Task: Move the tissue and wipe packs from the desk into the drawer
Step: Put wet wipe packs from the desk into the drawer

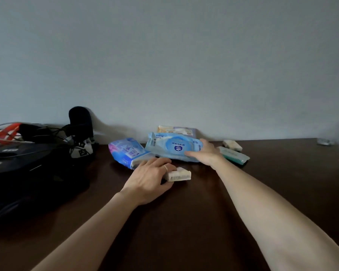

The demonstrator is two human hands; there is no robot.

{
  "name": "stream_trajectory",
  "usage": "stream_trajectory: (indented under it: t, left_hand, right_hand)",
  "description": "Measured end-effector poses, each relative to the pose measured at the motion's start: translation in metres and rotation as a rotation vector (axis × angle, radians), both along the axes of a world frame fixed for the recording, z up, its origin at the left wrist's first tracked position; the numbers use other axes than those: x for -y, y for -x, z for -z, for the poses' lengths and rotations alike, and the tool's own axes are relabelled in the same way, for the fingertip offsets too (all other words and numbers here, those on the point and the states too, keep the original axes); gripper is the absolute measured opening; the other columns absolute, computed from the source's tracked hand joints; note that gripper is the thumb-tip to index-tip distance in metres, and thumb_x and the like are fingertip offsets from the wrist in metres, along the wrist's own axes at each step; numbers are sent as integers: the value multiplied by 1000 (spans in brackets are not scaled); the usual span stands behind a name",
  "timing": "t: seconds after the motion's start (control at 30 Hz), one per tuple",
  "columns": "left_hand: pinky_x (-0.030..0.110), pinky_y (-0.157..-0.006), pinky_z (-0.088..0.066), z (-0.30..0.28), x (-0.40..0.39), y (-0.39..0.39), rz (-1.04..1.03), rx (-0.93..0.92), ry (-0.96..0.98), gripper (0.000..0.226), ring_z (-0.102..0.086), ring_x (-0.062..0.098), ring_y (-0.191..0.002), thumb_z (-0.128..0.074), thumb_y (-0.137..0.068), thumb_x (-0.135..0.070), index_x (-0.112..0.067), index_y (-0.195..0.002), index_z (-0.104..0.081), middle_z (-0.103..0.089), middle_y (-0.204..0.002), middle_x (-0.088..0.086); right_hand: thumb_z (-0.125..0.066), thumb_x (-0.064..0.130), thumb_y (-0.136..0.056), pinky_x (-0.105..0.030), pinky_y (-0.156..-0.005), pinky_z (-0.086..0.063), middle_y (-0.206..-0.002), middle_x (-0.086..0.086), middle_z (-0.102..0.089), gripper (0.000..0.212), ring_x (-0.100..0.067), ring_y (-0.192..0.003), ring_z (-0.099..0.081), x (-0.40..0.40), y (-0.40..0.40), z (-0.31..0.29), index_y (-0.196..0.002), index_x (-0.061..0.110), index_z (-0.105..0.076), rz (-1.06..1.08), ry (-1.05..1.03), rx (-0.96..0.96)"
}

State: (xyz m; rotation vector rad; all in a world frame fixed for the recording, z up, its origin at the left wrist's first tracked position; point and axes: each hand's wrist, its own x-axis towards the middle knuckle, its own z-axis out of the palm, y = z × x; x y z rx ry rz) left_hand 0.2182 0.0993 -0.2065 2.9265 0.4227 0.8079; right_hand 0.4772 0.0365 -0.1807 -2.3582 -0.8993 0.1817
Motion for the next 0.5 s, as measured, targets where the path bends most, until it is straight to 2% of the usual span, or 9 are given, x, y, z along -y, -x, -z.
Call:
stream_trajectory:
  t: [0.07,0.13,0.2,0.27,0.33,0.4,0.43,0.5]
  left_hand:
    - [27,-89,-45,-1,-1,0,10,53,46,30,-56,9,-112,-54,-93,-50,-36,-118,-63,-65,-118,-15]
    - [28,-76,-46,1,-1,1,-19,92,25,27,-57,9,-102,-52,-92,-51,-32,-104,-66,-66,-104,-13]
    - [28,-68,-42,1,-1,1,-67,108,14,18,-57,11,-96,-54,-90,-49,-33,-83,-58,-63,-98,-12]
    - [31,-64,-42,1,-2,1,-124,110,41,30,-58,15,-88,-56,-90,-47,-35,-69,-37,-56,-91,-11]
    - [33,-62,-44,0,-1,1,-188,130,60,31,-60,18,-84,-57,-91,-47,-32,-71,-37,-52,-89,-9]
    - [35,-68,-47,-2,3,3,-223,114,84,22,-63,22,-89,-58,-90,-46,-26,-81,-53,-59,-95,-4]
    - [36,-72,-48,-4,8,7,-213,99,129,22,-64,24,-93,-58,-90,-46,-24,-91,-61,-64,-98,-2]
    - [36,-77,-50,-7,24,18,-166,78,324,31,-66,22,-94,-61,-90,-50,-23,-104,-69,-71,-98,-1]
  right_hand:
    - [-82,63,-69,-44,-104,-42,-139,-7,-52,90,-33,-129,-46,-6,1,5,-141,26,-46,85,28,139]
    - [-87,50,-69,-41,-99,-40,-132,-5,-58,86,-31,-126,-48,-9,5,6,-140,26,-45,123,-52,155]
    - [-86,36,-73,-40,-97,-45,-129,-7,-62,82,-31,-122,-55,-9,13,8,-142,22,-42,132,-159,60]
    - [-79,22,-80,-41,-95,-53,-128,-9,-63,70,-29,-114,-62,-3,25,7,-140,16,-45,135,-321,-127]
    - [-72,14,-86,-40,-83,-61,-121,-9,-65,51,-25,-102,-67,13,40,3,-133,10,-54,128,-480,-351]
    - [-70,8,-89,-31,-63,-63,-111,-11,-68,30,-22,-88,-72,40,57,-1,-118,8,-62,143,-634,-557]
    - [-70,6,-89,-29,-58,-62,-110,-14,-68,26,-23,-83,-74,57,67,-3,-113,6,-61,166,-705,-651]
    - [-71,2,-89,-28,-56,-62,-115,-22,-66,37,-27,-80,-76,93,86,-6,-121,0,-54,235,-787,-773]
